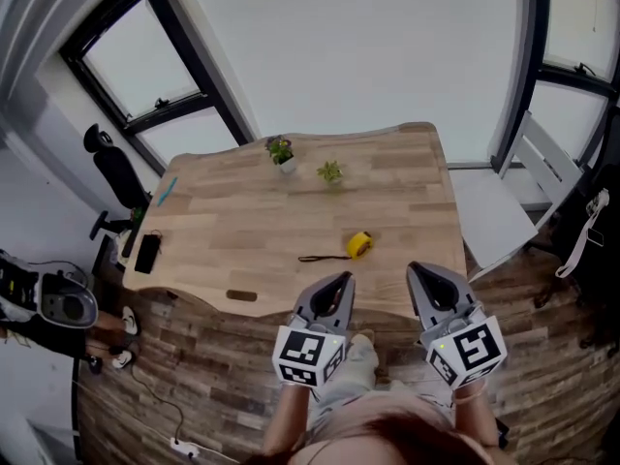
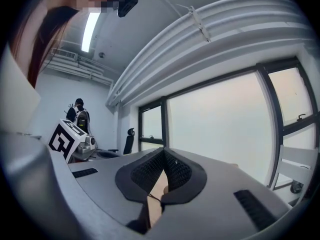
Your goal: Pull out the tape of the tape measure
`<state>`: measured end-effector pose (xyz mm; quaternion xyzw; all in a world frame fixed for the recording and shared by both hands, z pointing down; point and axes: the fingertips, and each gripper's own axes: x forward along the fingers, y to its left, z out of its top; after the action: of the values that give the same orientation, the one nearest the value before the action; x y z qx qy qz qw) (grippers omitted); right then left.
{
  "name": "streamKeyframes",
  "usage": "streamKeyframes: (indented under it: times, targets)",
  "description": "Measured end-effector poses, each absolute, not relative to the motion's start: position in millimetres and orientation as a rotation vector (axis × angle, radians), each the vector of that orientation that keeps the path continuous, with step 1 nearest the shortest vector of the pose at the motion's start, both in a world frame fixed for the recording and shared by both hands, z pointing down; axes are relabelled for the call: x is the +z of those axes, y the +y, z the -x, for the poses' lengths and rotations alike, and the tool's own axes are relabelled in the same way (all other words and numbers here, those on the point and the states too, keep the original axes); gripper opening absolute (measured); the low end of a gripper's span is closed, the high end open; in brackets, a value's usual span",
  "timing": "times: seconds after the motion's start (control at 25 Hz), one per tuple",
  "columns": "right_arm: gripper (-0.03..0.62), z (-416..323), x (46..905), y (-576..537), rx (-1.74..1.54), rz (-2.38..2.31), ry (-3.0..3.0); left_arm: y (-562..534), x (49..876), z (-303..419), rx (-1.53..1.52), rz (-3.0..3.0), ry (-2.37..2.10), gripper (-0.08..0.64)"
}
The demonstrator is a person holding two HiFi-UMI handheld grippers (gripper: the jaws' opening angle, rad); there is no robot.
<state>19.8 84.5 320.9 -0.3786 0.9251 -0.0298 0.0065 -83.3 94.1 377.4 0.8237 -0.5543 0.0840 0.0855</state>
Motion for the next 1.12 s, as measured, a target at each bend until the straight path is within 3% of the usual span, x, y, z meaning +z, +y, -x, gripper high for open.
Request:
streamKeyframes:
  times: [0.16, 0.24, 0.64, 1.12]
  targets:
    - [-0.005, -9, 321, 53, -0.083, 1.215, 2.893, 59, 391, 94, 0.275, -2.469, -1.597, 0.008]
    - [-0.005, -4, 321, 40, -0.08, 1.233, 2.895, 44, 400, 99, 0.298, -2.473, -1.559, 0.056]
    - [-0.005, 13, 333, -16, -0.093, 1.37, 2.88, -18, 476, 119, 0.479, -2.47, -1.389, 0.155]
    - [-0.005, 25, 352, -64, -0.119, 1.537, 2.851, -62, 576, 113, 0.73, -2.465, -1.133, 0.201]
